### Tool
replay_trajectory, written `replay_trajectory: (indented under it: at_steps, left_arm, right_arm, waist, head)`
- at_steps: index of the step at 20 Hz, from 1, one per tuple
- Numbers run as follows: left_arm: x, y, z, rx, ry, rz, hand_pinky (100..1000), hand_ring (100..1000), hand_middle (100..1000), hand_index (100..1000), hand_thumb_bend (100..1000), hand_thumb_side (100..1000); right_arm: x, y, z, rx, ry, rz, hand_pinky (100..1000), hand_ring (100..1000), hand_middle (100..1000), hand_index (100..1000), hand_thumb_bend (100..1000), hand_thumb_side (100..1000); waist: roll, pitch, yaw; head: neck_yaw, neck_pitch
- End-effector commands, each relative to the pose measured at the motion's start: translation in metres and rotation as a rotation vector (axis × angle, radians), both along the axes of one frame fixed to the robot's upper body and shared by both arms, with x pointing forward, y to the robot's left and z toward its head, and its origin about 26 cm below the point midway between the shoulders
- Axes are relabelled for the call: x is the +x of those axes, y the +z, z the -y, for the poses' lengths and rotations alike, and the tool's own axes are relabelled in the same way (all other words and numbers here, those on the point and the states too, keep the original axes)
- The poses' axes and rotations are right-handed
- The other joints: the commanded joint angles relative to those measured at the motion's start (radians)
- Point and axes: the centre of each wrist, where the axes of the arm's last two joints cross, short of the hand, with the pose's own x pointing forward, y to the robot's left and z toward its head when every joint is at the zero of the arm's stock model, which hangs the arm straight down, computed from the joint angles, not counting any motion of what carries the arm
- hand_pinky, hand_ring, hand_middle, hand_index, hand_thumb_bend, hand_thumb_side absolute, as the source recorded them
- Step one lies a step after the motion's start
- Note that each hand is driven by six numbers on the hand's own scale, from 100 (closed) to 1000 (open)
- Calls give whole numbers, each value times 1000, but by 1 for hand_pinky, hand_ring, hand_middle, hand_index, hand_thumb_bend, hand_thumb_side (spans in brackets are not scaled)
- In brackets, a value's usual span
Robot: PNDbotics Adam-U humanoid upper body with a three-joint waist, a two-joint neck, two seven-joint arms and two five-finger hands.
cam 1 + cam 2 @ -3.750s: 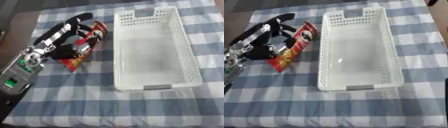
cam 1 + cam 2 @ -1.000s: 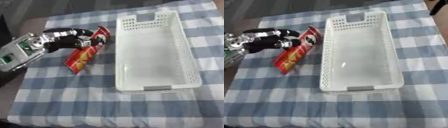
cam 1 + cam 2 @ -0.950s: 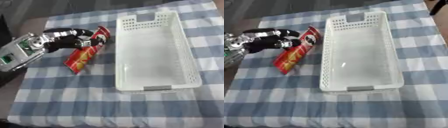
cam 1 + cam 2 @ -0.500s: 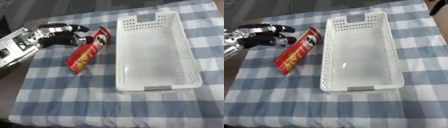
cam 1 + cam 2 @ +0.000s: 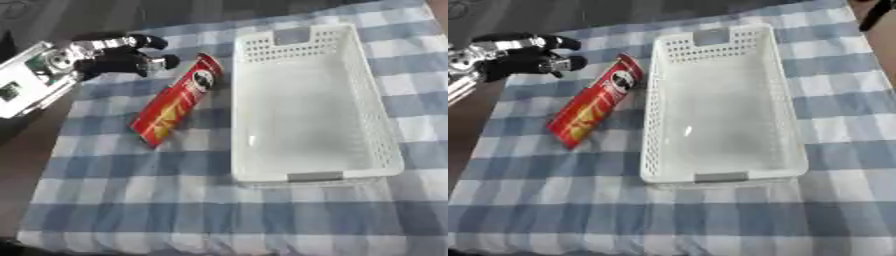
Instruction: Pick up objects on the table and place them in the box.
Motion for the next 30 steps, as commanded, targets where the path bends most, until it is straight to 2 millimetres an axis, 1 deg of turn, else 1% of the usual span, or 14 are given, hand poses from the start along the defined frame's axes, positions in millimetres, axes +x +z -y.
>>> replay_trajectory:
  at_steps: [1, 6, 12, 15, 16, 18, 19, 20, 22, 25, 26, 27, 30]
  left_arm:
    - [7, 6, -8, 21, 15, 24, 800, 853, 1000, 996, 337, 694]
    - [15, -1, -6, 31, 2, 27, 798, 851, 1000, 995, 337, 696]
    - [20, -9, -6, 43, -10, 21, 800, 849, 1000, 995, 335, 716]
    - [21, -13, -6, 52, -9, 21, 802, 849, 1000, 1000, 357, 695]
    - [21, -14, -6, 57, -9, 23, 805, 852, 1000, 1000, 373, 689]
    - [21, -16, -6, 71, -15, 25, 822, 868, 1000, 1000, 455, 654]
    - [21, -17, -6, 84, -23, 27, 825, 871, 1000, 1000, 465, 648]
    - [20, -17, -6, 106, -31, 34, 856, 891, 1000, 1000, 542, 597]
    - [20, -17, -6, 167, -48, 55, 872, 902, 1000, 1000, 581, 578]
    - [21, -15, -5, 286, -74, 115, 888, 912, 1000, 1000, 636, 535]
    - [22, -15, -4, 324, -81, 134, 885, 911, 1000, 1000, 625, 544]
    - [22, -15, -4, 354, -89, 149, 892, 914, 1000, 1000, 640, 535]
    - [24, -18, -2, 418, -111, 176, 892, 913, 1000, 1000, 635, 539]
  right_arm:
    - [-1, 7, -1, -1, 8, 25, 369, 584, 688, 850, 100, 786]
    - [-1, 7, -1, -3, 10, 25, 369, 584, 688, 850, 100, 786]
    - [-1, 7, -1, -4, 13, 25, 369, 584, 688, 850, 100, 786]
    - [-2, 7, -1, -4, 14, 24, 369, 584, 688, 851, 100, 785]
    - [-2, 7, -1, -4, 14, 24, 369, 584, 688, 851, 100, 785]
    - [-2, 7, -2, -5, 15, 23, 369, 584, 688, 851, 100, 785]
    - [-2, 7, -2, -5, 16, 23, 369, 584, 688, 851, 100, 785]
    - [-2, 7, -2, -5, 16, 21, 368, 584, 688, 851, 100, 786]
    - [-2, 7, -1, -6, 17, 19, 368, 583, 688, 851, 100, 786]
    - [-2, 6, -1, -6, 16, 15, 367, 582, 687, 852, 100, 787]
    - [-2, 6, -1, -6, 16, 15, 368, 583, 687, 852, 100, 786]
    - [-2, 6, -1, -6, 16, 13, 367, 582, 687, 852, 100, 787]
    - [-2, 6, -1, -7, 17, 11, 367, 582, 687, 852, 100, 787]
  waist:
    - [-6, -13, -1]
    - [-4, -11, -6]
    - [-2, -8, -12]
    - [0, -8, -15]
    - [1, -8, -16]
    - [2, -8, -17]
    - [2, -8, -17]
    - [3, -9, -17]
    - [5, -9, -17]
    - [6, -10, -16]
    - [6, -10, -15]
    - [7, -10, -14]
    - [8, -10, -14]
  head:
    - [8, -4]
    - [10, -4]
    - [12, -4]
    - [13, -4]
    - [13, -4]
    - [13, -4]
    - [13, -4]
    - [13, -4]
    - [13, -4]
    - [13, -4]
    - [13, -4]
    - [13, -4]
    - [12, -4]
